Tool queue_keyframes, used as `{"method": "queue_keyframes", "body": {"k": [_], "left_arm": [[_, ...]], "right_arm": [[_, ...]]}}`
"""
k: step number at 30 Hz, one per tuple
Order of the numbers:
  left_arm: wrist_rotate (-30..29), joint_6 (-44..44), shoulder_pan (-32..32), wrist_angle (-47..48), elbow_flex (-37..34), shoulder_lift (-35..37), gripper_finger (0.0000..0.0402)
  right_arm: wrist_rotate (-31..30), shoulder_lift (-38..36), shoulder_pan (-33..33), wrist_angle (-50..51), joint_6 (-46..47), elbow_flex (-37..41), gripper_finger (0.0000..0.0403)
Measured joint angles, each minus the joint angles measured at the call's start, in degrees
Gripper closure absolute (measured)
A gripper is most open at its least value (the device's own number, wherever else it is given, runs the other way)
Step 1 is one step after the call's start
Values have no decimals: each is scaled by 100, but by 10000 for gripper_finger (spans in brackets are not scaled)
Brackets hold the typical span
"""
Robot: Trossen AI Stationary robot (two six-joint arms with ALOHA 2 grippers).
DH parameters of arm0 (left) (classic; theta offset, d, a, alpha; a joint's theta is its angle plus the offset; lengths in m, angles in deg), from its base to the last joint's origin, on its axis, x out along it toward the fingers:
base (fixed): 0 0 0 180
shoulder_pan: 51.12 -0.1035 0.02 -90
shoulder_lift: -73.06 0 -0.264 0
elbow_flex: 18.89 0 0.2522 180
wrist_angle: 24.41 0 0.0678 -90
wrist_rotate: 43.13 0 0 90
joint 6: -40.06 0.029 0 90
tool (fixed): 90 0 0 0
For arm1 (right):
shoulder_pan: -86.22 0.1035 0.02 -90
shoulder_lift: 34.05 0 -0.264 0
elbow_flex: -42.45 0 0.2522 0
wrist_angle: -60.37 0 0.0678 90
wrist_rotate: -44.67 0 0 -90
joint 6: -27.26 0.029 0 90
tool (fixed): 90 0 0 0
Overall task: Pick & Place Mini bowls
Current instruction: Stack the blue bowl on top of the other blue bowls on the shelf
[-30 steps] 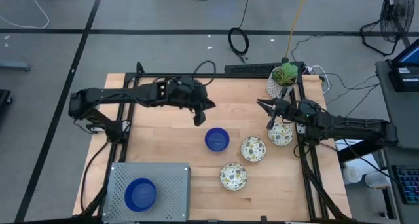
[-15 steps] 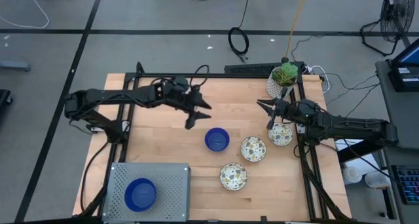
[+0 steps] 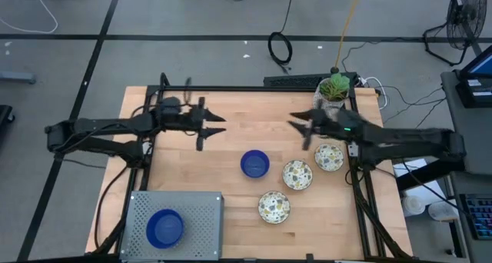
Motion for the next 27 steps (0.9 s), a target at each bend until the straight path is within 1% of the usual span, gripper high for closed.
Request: {"method": "queue_keyframes", "body": {"k": [3,6,9,13,15,17,21,27], "left_arm": [[-6,-146,-66,-541,-400,214,251],[-2,-231,-101,-690,-579,304,252],[-3,-353,-105,-533,-587,297,252],[-2,-345,-69,-414,-587,241,252],[-2,-341,-67,-422,-587,237,252],[-2,-341,-67,-427,-587,222,252],[-2,-338,-67,-428,-587,217,252],[-3,-317,-67,-424,-587,217,252]], "right_arm": [[-213,1158,195,1015,354,-960,212],[-275,2270,351,2311,648,-2023,173],[-277,3269,511,3515,955,-2863,155],[-245,4271,724,4562,1317,-3638,156],[-244,4618,821,4927,1479,-3873,162],[-208,4860,916,5044,1634,-4010,168],[209,5052,1050,4975,1936,-4064,176],[208,5276,1166,5039,2024,-4061,175]]}}
